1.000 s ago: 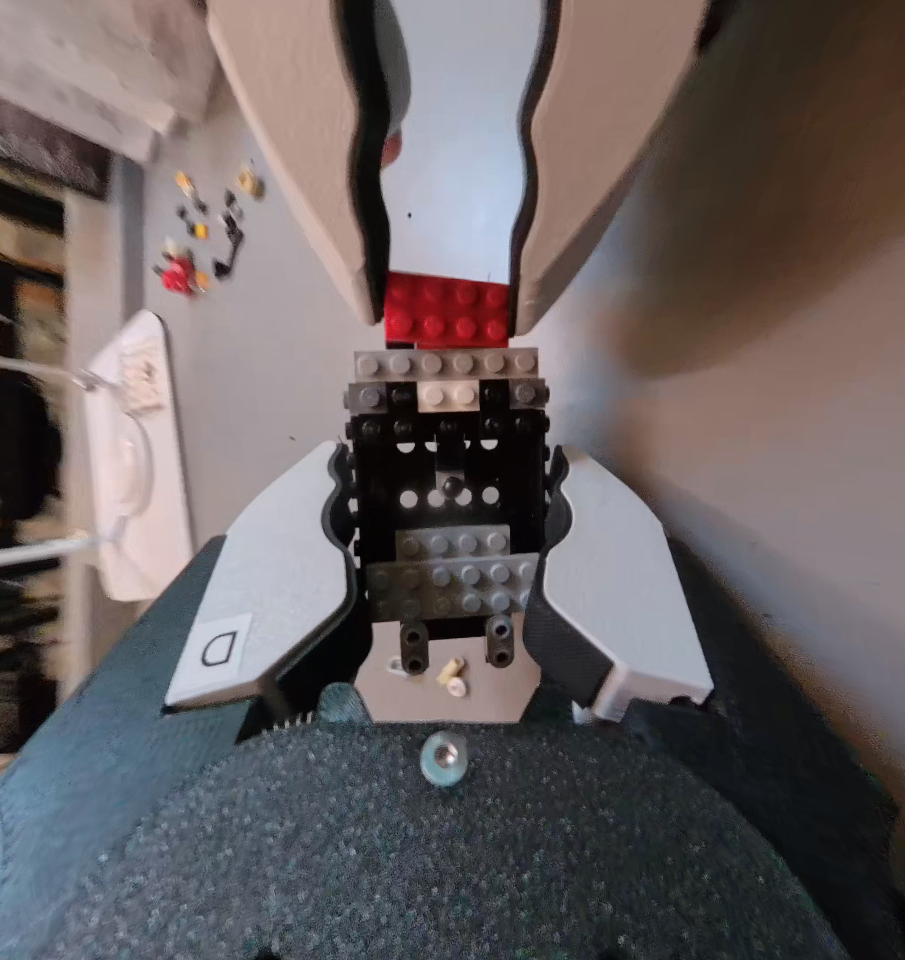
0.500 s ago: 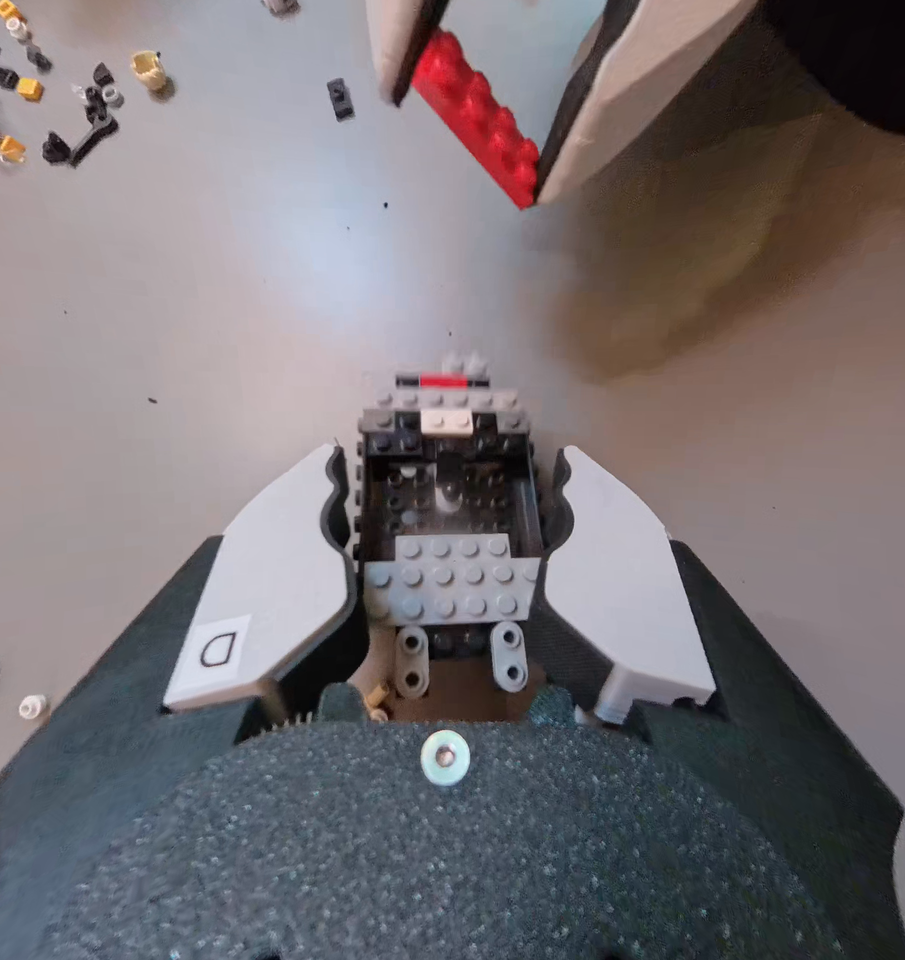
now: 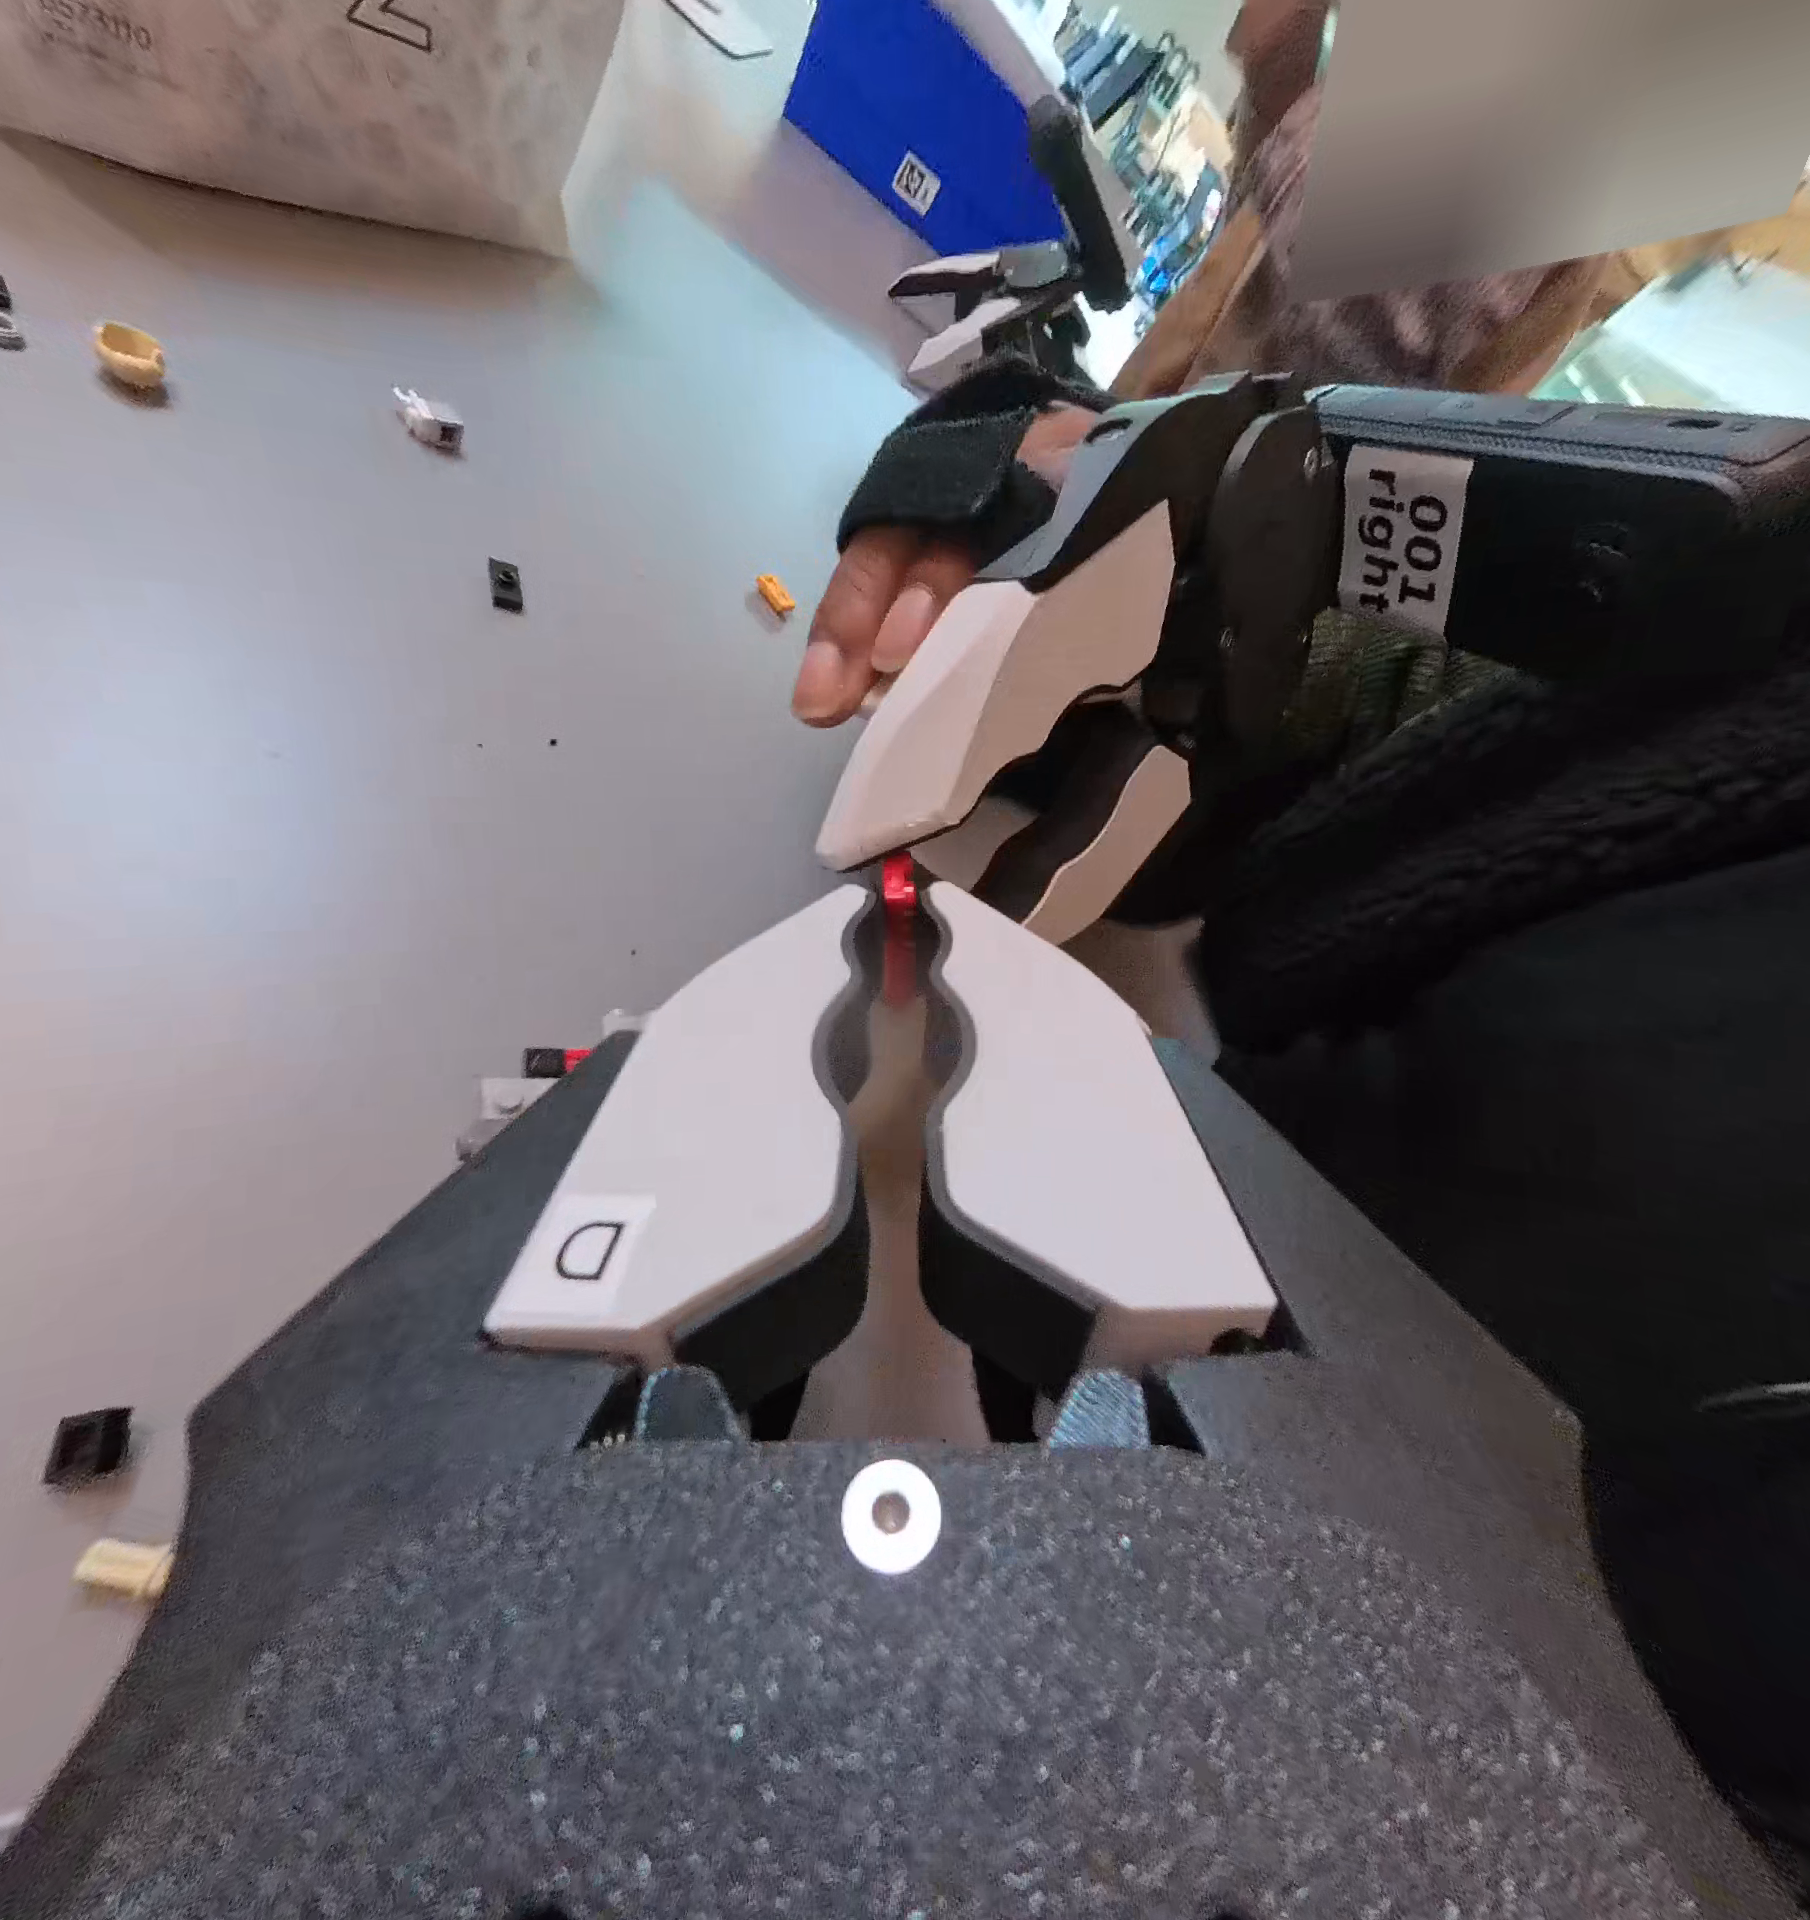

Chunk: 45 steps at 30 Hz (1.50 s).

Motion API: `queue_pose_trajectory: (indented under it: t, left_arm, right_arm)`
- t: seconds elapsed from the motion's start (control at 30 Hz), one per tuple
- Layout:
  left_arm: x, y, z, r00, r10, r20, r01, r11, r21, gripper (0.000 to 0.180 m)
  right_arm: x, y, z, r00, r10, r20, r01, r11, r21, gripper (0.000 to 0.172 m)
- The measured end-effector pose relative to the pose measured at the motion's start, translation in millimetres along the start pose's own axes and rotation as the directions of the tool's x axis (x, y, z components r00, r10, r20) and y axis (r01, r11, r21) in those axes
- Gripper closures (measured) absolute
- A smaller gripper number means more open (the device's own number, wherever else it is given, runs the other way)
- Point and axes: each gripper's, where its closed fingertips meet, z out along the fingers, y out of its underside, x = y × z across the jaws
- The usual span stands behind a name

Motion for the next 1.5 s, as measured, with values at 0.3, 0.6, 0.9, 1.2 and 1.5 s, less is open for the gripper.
queue_pose_trajectory:
  t: [0.3, 0.6, 0.9, 1.2, 1.5]
  left_arm:
    - [-6, -43, -88, 0.864, 0.285, 0.414, -0.308, 0.951, -0.011, 0.176]
    - [-24, 6, -349, 0.089, 0.015, 0.996, -0.058, 0.998, -0.01, 0.176]
    - [-28, 58, -383, -0.046, -0.008, 0.999, 0.081, 0.997, 0.012, 0.143]
    - [-5, -6, -131, 0.643, 0.466, 0.607, -0.369, 0.884, -0.288, 0.13]
    - [-36, 66, -7, 0.743, 0.607, 0.282, -0.373, 0.725, -0.578, 0.119]
  right_arm:
    - [19, 18, -5, 0.983, 0.184, -0.024, -0.184, 0.983, 0.003, 0.137]
    - [-23, 56, 20, 0.896, 0.347, 0.277, -0.299, 0.933, -0.202, 0.131]
    - [-29, 52, 37, 0.832, 0.354, 0.426, -0.264, 0.93, -0.257, 0.137]
    - [-37, 45, 32, 0.825, 0.331, 0.457, -0.251, 0.941, -0.228, 0.155]
    - [-39, 18, 14, 0.869, 0.252, 0.427, -0.22, 0.968, -0.122, 0.155]
